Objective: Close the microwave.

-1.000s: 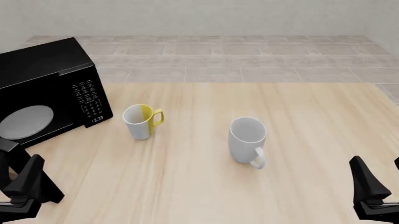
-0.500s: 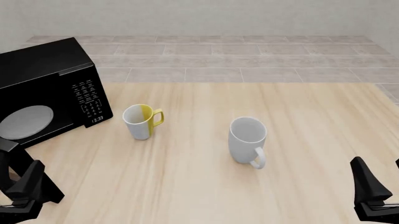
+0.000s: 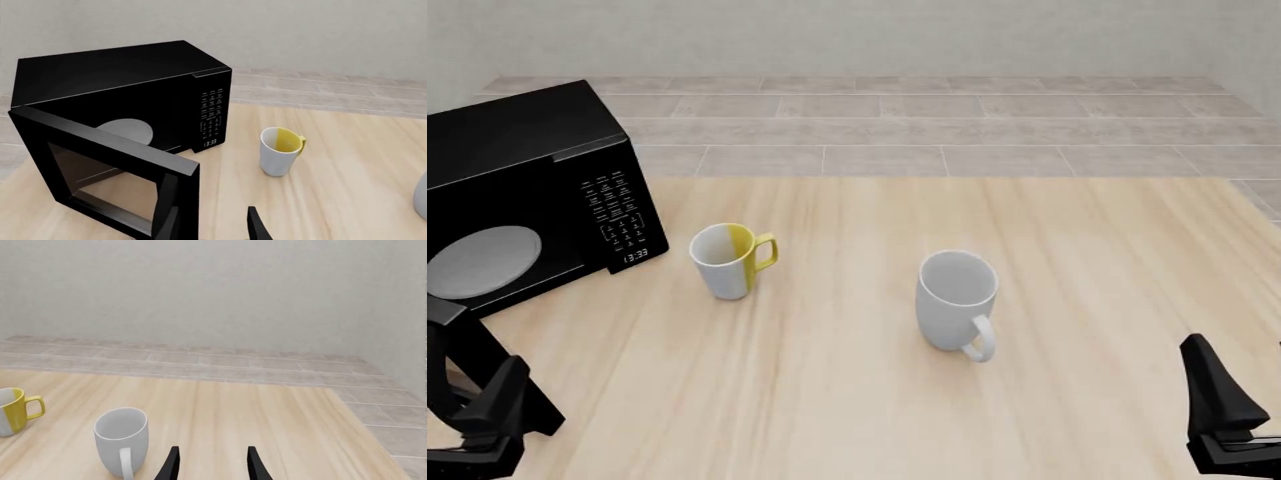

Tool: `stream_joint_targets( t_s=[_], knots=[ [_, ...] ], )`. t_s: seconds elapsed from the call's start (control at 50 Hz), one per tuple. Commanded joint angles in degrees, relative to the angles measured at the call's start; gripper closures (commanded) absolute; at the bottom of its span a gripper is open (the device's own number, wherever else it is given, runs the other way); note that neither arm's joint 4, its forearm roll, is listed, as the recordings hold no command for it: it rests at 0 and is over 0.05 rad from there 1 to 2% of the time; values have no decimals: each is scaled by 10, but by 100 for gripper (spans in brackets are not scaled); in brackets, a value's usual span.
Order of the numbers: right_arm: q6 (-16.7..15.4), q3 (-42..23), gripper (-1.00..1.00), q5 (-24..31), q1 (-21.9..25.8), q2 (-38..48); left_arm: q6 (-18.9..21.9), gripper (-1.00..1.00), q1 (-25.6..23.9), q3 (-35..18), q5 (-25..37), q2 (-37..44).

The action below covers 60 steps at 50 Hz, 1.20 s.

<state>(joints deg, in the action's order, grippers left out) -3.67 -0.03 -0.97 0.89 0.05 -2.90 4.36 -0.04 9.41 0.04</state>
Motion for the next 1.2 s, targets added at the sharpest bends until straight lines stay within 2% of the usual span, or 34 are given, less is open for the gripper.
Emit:
stream_joint_targets(
  t_s=[0.02, 0.12, 0.2, 0.36, 0.48, 0.62, 0.66, 0.72, 0.8, 0.84, 0.88, 1.2],
  knots=[
    [-1, 0, -100, -2, 0, 0, 17, -100, 1, 0, 5, 0],
    [0, 0, -100, -1, 2, 0, 24, -100, 2, -1, 0, 7],
    [1, 0, -100, 0, 2, 0, 28, -100, 7, -6, -61, 69],
    [2, 0, -100, 1, 3, 0, 35, -100, 12, -22, -131, 151],
    [3, 0, -100, 2, 3, 0, 43, -100, 18, -30, -212, 240],
    [3, 0, -100, 1, 4, 0, 49, -100, 17, -43, -258, 303],
    [-1, 0, -100, -1, 1, 0, 71, -100, 19, -38, -290, 327],
    [-14, 0, -100, -9, -2, 0, 67, -100, 24, -46, -326, 379],
    [-10, 0, -100, -10, 1, 0, 73, -100, 30, -54, -350, 411],
    [-12, 0, -100, -12, 1, 0, 60, -100, 32, -64, -377, 464],
    [-11, 0, -100, -11, 2, 0, 69, -100, 36, -65, -401, 486],
    [-13, 0, -100, -8, 5, 0, 86, -100, 56, -102, -471, 601]
  ],
)
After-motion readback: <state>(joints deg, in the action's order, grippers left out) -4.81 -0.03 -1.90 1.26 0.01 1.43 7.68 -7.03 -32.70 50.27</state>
